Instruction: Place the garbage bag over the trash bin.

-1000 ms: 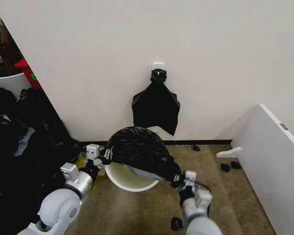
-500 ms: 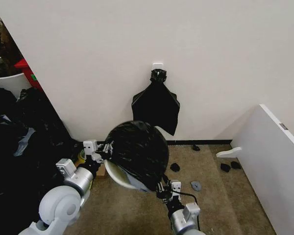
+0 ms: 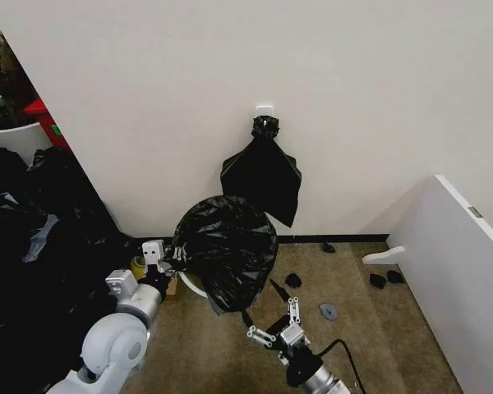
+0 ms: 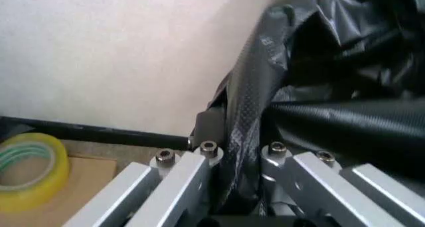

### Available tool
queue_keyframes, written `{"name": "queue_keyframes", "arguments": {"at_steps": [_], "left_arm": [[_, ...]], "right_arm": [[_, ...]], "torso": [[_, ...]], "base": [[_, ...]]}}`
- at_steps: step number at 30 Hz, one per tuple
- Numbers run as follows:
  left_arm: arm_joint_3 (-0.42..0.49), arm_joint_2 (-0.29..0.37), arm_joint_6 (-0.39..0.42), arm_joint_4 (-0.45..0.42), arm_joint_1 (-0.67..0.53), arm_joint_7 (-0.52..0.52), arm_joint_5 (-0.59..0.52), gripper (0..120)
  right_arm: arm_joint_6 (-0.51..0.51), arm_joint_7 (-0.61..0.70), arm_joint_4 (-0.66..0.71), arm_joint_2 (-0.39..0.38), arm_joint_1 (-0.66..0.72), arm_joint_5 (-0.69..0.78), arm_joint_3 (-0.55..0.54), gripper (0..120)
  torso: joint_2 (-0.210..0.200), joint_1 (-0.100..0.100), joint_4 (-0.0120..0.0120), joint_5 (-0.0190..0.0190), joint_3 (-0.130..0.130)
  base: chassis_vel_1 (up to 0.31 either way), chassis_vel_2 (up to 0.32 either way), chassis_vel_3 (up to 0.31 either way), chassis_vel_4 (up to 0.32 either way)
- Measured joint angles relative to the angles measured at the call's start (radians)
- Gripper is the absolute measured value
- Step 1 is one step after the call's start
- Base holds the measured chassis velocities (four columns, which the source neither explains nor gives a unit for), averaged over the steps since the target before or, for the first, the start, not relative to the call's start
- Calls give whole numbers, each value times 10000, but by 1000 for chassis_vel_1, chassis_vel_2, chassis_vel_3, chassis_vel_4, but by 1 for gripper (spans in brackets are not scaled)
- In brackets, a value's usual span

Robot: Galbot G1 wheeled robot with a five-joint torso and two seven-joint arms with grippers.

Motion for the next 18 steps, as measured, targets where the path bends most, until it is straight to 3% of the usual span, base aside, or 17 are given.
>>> {"name": "queue_keyframes", "arguments": {"at_steps": [11,14,18], "left_arm": [[113,81,126,308,-340,-387,-210,3],[154,84,170,374,-457,-529,-356,3],[289,35,307,559,-787,-751,-682,3]], "right_arm": [[31,796,-26,104,3,-77,-86,100],[370,277,-55,98,48,90,-108,100],[1728,-2089,-604,191,313,65,-103,100]], "torso": [[0,0,-4,0,0],[0,0,-3,-3,0],[0,0,-4,-1,0]], "base": [[0,0,0,0],[0,0,0,0],[0,0,0,0]]}}
